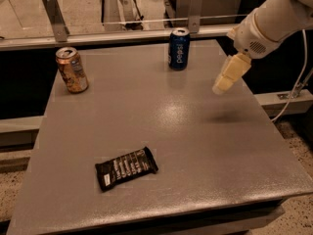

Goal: Knock pepsi can over

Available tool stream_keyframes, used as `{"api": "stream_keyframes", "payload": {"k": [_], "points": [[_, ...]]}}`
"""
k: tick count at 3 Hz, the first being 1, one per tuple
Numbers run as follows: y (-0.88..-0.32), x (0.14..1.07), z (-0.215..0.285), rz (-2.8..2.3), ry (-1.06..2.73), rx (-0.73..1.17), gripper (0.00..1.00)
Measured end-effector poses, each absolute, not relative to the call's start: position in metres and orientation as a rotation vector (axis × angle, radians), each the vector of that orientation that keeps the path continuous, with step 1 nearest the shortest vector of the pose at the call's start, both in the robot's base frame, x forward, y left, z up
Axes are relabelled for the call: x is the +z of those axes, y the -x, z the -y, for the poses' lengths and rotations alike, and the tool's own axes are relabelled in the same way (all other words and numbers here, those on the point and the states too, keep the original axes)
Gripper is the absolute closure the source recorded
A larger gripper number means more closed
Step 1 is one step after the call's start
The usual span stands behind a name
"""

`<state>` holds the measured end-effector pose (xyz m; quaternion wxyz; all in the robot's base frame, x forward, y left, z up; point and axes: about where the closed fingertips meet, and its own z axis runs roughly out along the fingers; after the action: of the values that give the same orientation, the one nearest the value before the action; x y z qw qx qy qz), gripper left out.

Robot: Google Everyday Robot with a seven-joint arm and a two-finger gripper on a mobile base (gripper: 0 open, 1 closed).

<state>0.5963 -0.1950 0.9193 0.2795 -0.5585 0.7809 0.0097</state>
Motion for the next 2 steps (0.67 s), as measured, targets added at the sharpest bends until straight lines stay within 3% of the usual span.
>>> {"api": "stream_keyframes", "payload": {"k": [2], "points": [[-0.701, 0.9, 0.164, -1.965, 1.234, 0.24, 0.0]]}}
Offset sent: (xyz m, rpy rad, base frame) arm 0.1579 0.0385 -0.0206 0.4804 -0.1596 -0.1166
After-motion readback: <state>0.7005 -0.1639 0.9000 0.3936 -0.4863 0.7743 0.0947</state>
